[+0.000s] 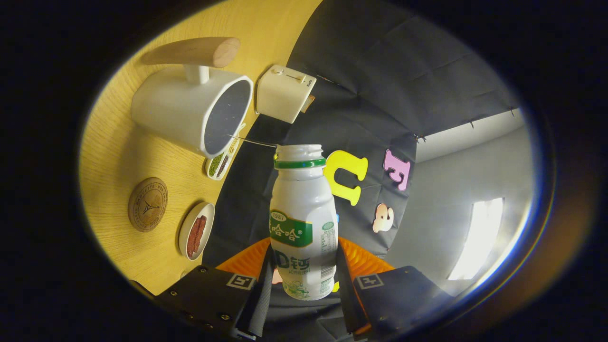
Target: Take the bottle from table, then pour the juice into the cup, finally place the bottle on the coaster
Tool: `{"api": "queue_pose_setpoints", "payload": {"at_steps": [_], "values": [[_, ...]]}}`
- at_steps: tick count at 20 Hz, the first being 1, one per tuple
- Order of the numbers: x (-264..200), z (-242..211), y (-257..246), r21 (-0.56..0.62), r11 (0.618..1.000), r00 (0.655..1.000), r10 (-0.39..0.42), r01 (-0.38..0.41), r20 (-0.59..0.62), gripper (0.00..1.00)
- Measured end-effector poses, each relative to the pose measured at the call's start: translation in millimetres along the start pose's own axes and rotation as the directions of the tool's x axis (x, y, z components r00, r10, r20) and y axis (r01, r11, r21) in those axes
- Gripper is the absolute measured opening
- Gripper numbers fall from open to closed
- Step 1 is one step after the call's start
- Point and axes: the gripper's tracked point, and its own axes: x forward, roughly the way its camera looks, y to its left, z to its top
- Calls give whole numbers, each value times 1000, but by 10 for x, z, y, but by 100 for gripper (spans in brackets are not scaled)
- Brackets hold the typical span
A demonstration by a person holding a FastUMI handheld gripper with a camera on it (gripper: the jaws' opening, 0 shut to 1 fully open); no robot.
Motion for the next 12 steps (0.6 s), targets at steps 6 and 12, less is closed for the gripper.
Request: {"api": "queue_pose_setpoints", "payload": {"at_steps": [6, 12], "values": [[-1, 73, -58, -47, 999, 999, -26, 27, 22, 62], [-41, 113, -84, -105, 992, 997, -59, 64, 50, 62]]}}
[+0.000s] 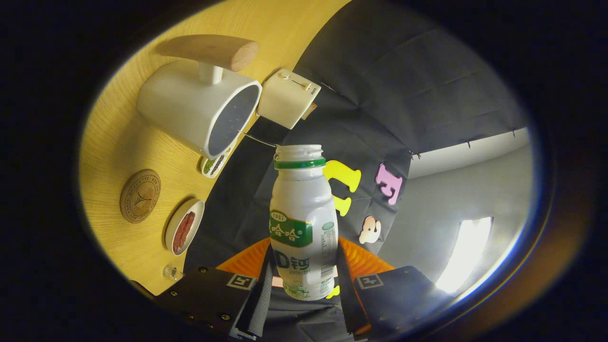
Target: Take the bottle from table, then pour the juice into the cup, finally place the bottle on the coaster
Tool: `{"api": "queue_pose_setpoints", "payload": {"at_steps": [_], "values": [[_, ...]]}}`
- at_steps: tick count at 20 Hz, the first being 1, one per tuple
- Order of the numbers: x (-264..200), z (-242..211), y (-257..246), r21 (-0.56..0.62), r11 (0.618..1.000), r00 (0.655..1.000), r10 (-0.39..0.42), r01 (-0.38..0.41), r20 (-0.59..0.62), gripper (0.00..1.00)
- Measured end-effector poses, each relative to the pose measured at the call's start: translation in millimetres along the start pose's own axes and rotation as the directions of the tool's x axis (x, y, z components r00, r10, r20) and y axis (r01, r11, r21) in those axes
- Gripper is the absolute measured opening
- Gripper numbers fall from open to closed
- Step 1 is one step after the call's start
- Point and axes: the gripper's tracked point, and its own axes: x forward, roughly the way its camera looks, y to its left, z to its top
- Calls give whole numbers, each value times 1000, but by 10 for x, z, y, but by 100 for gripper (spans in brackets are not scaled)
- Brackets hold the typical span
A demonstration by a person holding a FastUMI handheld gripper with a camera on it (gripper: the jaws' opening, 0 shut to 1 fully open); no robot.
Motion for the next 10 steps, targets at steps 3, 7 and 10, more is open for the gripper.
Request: {"api": "queue_pose_setpoints", "payload": {"at_steps": [3, 7, 10], "values": [[-10, 16, -21, -24, 1000, 1000, -11, 11, 13, 62], [13, 36, -24, -43, 999, 1000, -16, 16, 21, 62], [-4, 45, -29, -54, 998, 999, -22, 23, 24, 62]]}}
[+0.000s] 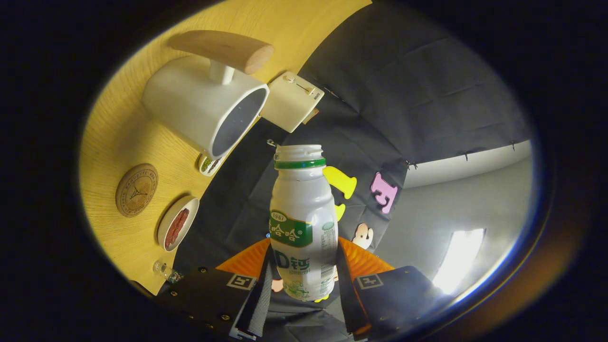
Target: Take the bottle from table, then pour the juice into the cup, finally place the bottle on the coaster
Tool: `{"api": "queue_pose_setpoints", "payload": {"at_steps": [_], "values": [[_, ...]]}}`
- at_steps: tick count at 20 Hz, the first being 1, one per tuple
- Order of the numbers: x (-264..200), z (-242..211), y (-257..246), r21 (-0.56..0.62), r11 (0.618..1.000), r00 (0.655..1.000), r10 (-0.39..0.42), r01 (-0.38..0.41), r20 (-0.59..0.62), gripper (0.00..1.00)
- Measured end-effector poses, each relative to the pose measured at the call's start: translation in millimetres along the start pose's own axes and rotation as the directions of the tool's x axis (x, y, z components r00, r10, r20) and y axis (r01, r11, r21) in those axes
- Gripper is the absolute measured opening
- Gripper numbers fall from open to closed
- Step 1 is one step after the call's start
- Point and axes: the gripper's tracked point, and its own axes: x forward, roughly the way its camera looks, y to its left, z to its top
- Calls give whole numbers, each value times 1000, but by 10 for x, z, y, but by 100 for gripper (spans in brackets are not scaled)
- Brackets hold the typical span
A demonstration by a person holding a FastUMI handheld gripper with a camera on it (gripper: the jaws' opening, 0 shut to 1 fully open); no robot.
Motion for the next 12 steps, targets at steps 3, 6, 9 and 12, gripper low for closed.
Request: {"api": "queue_pose_setpoints", "payload": {"at_steps": [3, 6, 9, 12], "values": [[23, 34, -16, -13, 1000, 1000, -7, 8, 5, 62], [-2, 37, -12, -26, 1000, 1000, -10, 10, 9, 62], [-29, 36, -2, -29, 1000, 1000, -9, 10, 8, 62], [-6, 29, 2, -23, 1000, 1000, -8, 8, 6, 62]]}}
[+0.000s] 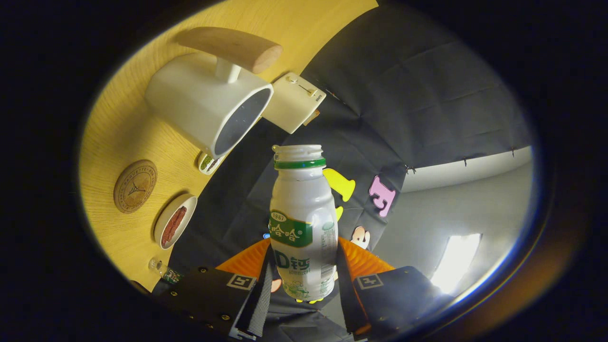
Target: Take the bottle from table, then pour the juice into the cup, finally place the bottle on the coaster
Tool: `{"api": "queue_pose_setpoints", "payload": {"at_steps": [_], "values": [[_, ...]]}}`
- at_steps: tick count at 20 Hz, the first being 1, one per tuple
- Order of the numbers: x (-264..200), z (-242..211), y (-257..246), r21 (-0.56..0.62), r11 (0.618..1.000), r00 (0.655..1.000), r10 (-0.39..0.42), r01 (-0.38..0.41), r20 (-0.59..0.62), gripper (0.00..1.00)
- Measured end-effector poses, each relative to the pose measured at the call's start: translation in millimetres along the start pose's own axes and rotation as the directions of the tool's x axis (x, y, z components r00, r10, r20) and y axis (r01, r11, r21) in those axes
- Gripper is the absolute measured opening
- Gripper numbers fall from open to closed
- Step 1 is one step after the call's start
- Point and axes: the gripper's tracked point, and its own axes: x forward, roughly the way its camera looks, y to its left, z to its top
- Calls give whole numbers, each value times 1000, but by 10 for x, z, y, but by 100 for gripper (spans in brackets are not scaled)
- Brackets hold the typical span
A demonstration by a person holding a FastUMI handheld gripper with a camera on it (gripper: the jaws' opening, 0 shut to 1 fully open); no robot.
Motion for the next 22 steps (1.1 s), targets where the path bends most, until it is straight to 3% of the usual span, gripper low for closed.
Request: {"api": "queue_pose_setpoints", "payload": {"at_steps": [6, 9, 14, 22], "values": [[9, 28, 6, 2, 1000, 1000, 2, -2, -1, 62], [15, -37, 139, 114, 992, 998, 57, -53, -33, 62], [-18, -214, 350, 356, 927, 983, 161, -119, -91, 63], [-37, -233, 401, 510, 851, 975, 201, -127, -94, 63]]}}
